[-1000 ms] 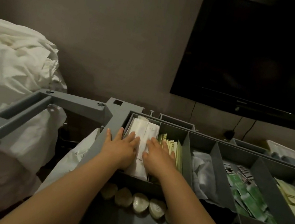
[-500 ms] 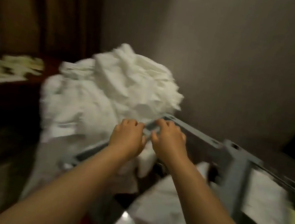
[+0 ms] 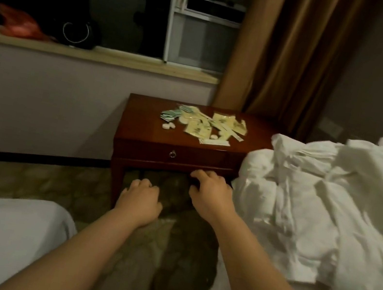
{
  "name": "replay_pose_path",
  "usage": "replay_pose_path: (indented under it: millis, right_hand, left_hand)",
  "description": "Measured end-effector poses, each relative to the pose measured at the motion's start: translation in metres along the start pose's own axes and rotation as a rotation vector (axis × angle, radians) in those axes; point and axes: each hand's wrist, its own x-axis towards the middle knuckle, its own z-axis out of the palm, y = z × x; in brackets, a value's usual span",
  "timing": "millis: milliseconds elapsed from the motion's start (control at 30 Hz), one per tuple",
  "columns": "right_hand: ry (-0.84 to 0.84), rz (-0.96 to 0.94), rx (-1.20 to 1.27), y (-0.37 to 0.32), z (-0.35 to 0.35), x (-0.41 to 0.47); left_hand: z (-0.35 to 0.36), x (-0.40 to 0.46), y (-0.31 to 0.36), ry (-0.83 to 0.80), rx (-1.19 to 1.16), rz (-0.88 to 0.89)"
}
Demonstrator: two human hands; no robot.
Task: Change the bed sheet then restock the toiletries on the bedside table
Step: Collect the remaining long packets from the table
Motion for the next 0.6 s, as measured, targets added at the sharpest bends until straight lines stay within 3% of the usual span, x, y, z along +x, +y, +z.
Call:
replay_pose_path:
  millis: [267, 600]
  right_hand:
    - [-0.234, 0.173, 0.026, 0.053, 0.062, 0.137]
    - [-0.013, 0.093, 0.014, 0.051, 0.034, 0.374]
  left_hand:
    - [-0.052, 0.182, 0.009, 0.132, -0.105, 0.083]
    - [-0.031, 0.359, -0.015, -0.061, -0.066, 0.049]
